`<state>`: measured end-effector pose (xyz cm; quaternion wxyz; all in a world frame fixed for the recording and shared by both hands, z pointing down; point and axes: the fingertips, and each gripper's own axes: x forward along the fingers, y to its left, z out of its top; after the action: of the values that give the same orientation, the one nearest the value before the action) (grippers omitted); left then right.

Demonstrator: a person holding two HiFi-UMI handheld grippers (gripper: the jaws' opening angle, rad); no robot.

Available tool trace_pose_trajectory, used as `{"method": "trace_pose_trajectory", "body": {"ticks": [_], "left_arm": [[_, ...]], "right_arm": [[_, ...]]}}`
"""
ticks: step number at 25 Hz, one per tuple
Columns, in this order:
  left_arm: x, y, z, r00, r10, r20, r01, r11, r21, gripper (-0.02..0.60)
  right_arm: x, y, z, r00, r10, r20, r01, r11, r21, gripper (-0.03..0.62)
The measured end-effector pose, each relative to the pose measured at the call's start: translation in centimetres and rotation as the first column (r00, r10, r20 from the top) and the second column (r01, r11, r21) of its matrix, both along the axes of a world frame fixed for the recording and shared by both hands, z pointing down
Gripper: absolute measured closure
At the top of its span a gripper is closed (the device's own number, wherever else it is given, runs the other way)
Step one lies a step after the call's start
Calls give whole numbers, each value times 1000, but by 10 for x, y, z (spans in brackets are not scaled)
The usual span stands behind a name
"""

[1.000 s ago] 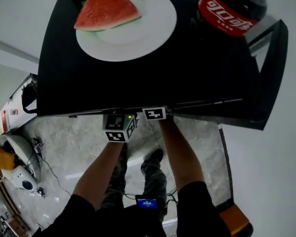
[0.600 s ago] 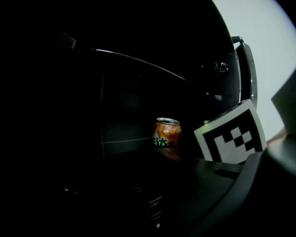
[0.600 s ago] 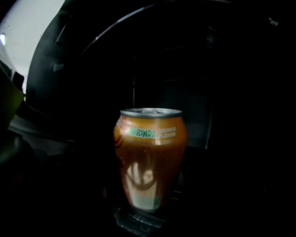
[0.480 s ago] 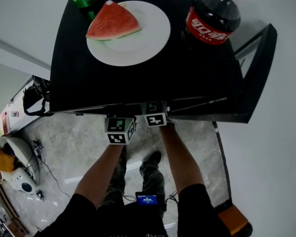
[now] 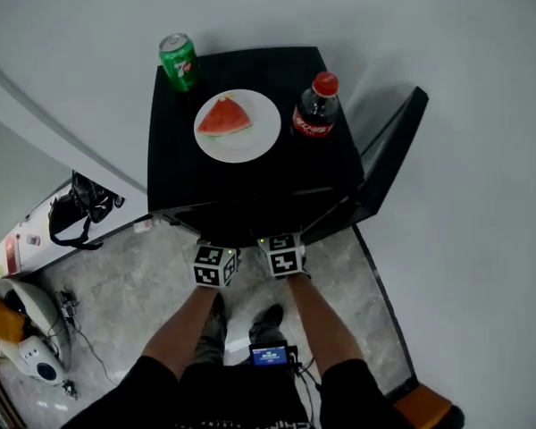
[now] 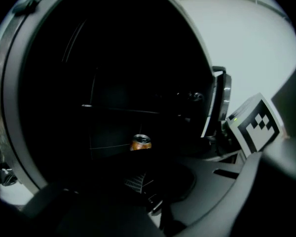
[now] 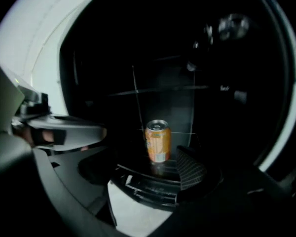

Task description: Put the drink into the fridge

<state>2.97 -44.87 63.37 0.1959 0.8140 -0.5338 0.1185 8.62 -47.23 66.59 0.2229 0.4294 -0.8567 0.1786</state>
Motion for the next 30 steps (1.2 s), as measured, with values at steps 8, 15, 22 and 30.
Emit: {"method": "trace_pose_trajectory", "body": {"ticks": [8, 15, 22, 30], "left_arm": [[15, 38, -48, 976, 213, -46, -212, 977, 23, 569], [21, 85, -71, 923, 385, -29, -384, 923, 38, 569], [16, 100, -66, 915, 399, -56, -398, 917, 22, 569], [19, 109, -67, 915, 401, -41, -401, 916, 16, 569]], "right_arm": [[13, 61, -46, 998, -57, -34, 54, 995, -83, 320], [29, 95, -84, 1000, -16, 23, 17, 999, -48, 537], [28, 105, -84, 997, 1, 79, 4, 998, -65, 577], [30, 119, -74, 995, 7, 98, 3, 994, -108, 580]]}}
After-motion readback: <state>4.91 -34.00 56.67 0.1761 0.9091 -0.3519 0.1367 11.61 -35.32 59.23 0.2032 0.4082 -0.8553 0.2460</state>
